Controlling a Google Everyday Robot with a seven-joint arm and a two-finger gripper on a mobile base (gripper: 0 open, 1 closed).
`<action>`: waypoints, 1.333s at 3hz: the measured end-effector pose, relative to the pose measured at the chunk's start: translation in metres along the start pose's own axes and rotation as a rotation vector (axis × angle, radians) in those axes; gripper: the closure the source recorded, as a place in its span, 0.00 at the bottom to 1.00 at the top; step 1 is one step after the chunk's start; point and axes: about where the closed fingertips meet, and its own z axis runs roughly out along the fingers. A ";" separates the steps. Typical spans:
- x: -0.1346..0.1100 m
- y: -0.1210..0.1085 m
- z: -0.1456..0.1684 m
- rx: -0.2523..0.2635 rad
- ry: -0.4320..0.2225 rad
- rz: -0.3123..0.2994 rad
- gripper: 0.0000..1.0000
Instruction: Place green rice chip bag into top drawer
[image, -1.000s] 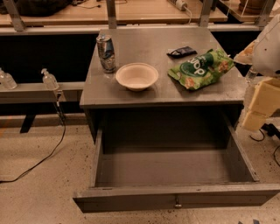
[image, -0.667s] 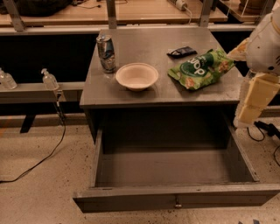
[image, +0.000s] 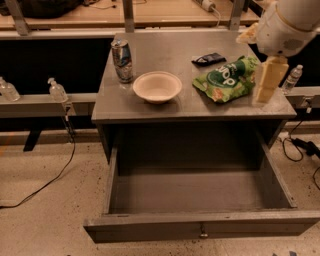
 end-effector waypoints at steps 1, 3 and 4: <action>0.000 -0.040 0.029 -0.006 -0.008 -0.078 0.00; 0.017 -0.071 0.115 -0.094 0.039 -0.126 0.00; 0.033 -0.083 0.147 -0.129 0.091 -0.125 0.18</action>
Offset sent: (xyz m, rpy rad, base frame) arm 0.1214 0.0099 -0.0780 -0.0771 0.0708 0.1621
